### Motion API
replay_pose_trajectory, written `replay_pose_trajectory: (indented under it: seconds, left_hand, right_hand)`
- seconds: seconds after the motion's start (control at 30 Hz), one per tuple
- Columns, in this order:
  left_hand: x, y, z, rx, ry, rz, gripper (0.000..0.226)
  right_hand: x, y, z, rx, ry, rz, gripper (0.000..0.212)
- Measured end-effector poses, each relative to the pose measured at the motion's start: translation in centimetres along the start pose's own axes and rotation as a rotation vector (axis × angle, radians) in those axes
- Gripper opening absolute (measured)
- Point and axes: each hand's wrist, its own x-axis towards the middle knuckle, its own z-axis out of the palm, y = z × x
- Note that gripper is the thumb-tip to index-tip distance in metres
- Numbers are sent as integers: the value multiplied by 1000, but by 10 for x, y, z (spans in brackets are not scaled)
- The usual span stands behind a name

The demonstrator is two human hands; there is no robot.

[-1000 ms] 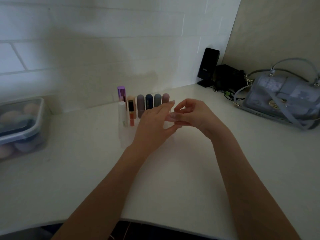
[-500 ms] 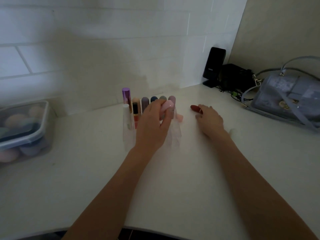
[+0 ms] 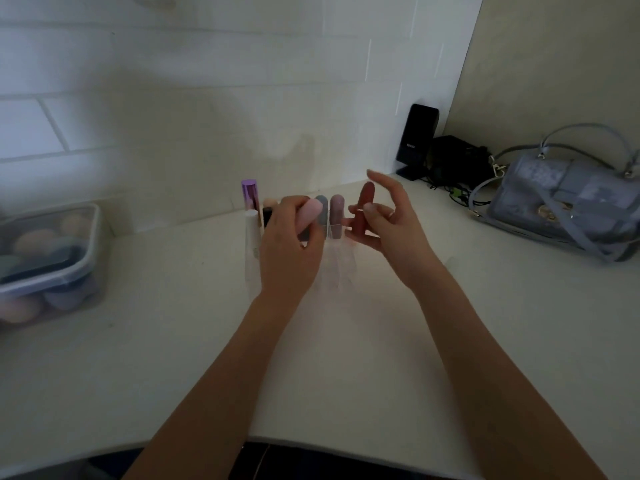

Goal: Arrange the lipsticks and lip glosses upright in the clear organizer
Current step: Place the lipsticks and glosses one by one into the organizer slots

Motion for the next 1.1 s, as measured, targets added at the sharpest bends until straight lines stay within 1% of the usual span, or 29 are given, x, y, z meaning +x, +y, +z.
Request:
replay_pose_trajectory:
  seconds: [0.07,0.1,0.2,0.3,0.4,0.47,0.57,0.67,0.73,0.83,0.9,0.93,1.03,1.07,1.1]
  left_hand:
    - [-1,-4,-6,27,47,5,13]
    - [0,-7,-10,48,91,-6,12]
    - [3,-17,-23,24,286,-92,3]
    - [11,-30,-37,-51,459,-181,6]
    - [14,-46,-43,-53,498,-263,10]
    - [14,-52,-42,-46,470,-323,12]
    - [14,-52,-39,-28,394,-376,24]
    - [15,-51,-39,-43,341,-387,24]
    - [14,-51,-39,-55,307,-389,21]
    - [14,-51,-38,-49,242,-377,19]
    - [13,-54,-37,-55,184,-384,22]
    - [13,-55,-36,-81,159,-410,22]
    - [14,-63,-36,-213,86,-555,16]
    - [14,-67,-38,-273,39,-605,14]
    - [15,-70,-39,-327,-12,-651,14]
  right_hand:
    - [-5,-5,10,-7,7,-37,39]
    - [-7,-6,16,9,3,-37,37]
    - [-10,-9,33,41,-23,-20,26]
    - [-9,-10,52,24,13,-64,20]
    - [-6,-4,66,-45,83,-132,18]
    - [-5,2,71,-91,112,-167,20]
    - [-3,8,75,-209,149,-199,24]
    - [2,12,79,-410,77,-213,30]
    - [4,16,83,-554,19,-224,24]
    - [3,17,85,-671,26,-235,21]
    - [2,14,83,-675,61,-272,19]
    - [3,12,79,-634,97,-285,21]
    - [11,6,59,-380,288,-294,24]
    - [18,7,47,-324,358,-265,24]
    - [26,10,33,-348,401,-212,25]
